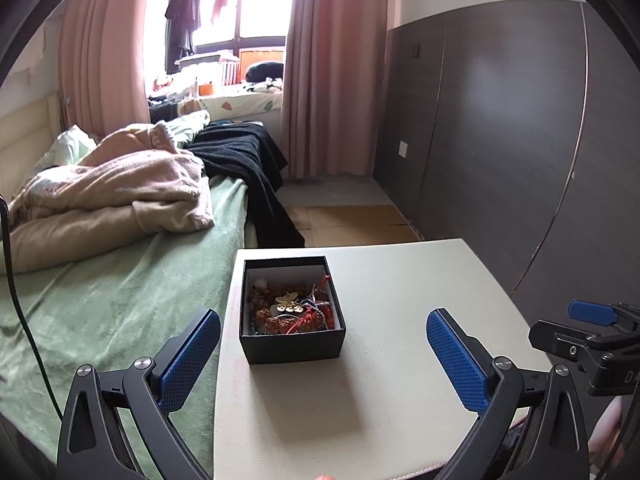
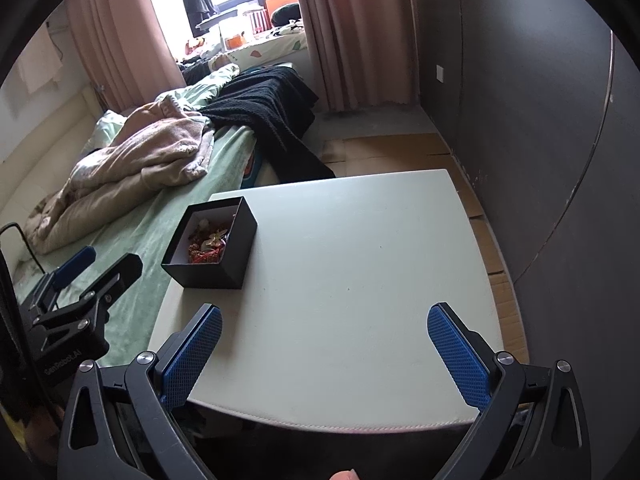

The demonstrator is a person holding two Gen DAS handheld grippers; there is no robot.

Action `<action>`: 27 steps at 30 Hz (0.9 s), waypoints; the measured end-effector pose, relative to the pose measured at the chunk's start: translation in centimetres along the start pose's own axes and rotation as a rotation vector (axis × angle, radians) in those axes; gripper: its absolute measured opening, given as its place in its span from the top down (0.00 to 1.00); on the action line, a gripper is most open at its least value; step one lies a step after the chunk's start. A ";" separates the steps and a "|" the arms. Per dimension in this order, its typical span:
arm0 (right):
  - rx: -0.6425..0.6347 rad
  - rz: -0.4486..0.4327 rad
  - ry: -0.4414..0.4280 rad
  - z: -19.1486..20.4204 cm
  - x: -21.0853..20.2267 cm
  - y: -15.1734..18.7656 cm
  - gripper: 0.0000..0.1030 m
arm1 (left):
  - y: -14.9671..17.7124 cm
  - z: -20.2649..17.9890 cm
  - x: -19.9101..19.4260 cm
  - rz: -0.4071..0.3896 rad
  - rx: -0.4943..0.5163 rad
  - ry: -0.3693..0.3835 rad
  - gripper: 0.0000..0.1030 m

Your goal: Organize jewelry

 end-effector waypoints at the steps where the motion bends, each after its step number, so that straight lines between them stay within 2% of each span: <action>1: 0.002 -0.003 0.006 -0.1 -0.1 0.0 0.00 | 0.0 0.0 -0.1 -0.004 -0.003 -0.001 0.00; 13: 0.021 -0.011 -0.011 -0.7 -0.4 -0.1 0.00 | -0.1 -0.4 0.1 0.000 0.003 -0.001 0.00; 27: 0.039 -0.032 0.010 -1.3 -0.8 -0.2 0.00 | -0.2 -0.5 -0.4 -0.018 0.002 0.001 0.00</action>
Point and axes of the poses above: each gripper's, at about its wrist camera, not at the fingertips, and x roughly the way its jaws point, z to its left, y to its underside, the point moved 2 cm from there along x, roughly the way its jaws point, and after that the axes turned 4 degrees about x, right-handed, at the moved point
